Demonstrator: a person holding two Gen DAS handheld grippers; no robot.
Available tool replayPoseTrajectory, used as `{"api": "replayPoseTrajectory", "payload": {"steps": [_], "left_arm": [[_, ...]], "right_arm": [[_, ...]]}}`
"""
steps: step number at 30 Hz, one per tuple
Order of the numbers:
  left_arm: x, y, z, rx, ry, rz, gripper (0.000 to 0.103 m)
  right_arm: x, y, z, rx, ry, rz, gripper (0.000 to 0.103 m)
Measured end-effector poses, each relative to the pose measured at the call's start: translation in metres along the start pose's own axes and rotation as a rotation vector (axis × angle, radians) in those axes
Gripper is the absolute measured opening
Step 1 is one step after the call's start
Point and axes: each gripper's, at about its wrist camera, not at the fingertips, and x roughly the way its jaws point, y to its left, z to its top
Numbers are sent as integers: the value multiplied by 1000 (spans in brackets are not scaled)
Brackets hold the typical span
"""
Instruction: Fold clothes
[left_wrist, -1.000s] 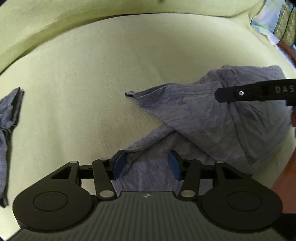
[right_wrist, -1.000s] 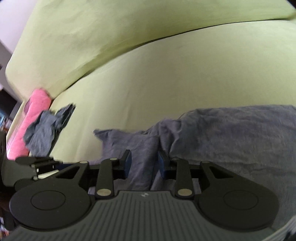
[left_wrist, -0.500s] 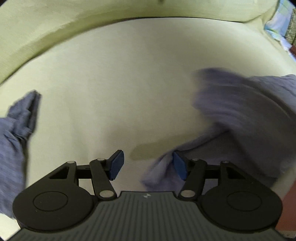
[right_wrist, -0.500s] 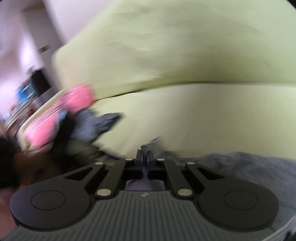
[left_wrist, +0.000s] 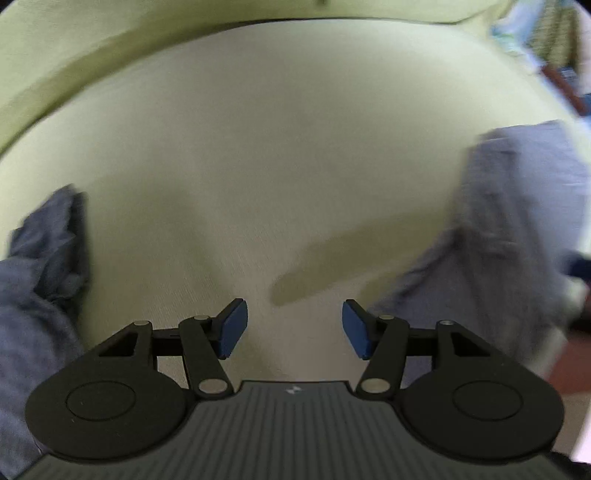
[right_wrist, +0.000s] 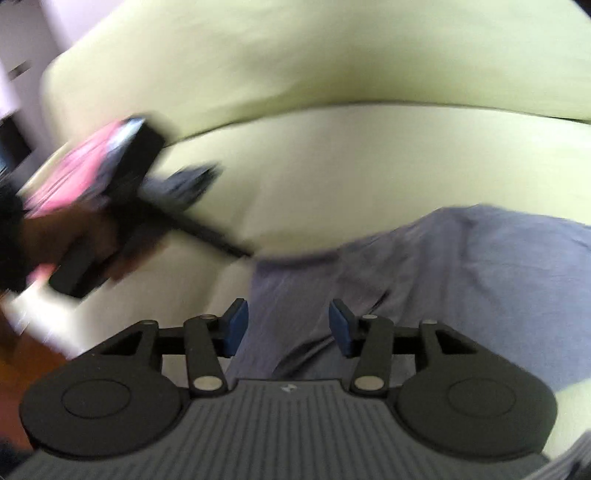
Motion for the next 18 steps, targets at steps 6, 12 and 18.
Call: {"api": "replayPoseTrajectory", "payload": {"steps": [6, 12, 18], "left_arm": [[-19, -4, 2, -8, -30, -89, 60], [-15, -8, -9, 70, -29, -138, 60], [-10, -35, -11, 342, -78, -87, 60]], "right_arm": [[44, -15, 10, -3, -1, -115, 40], [66, -12, -5, -121, 66, -90, 1], [17, -3, 12, -26, -69, -88, 1]]}}
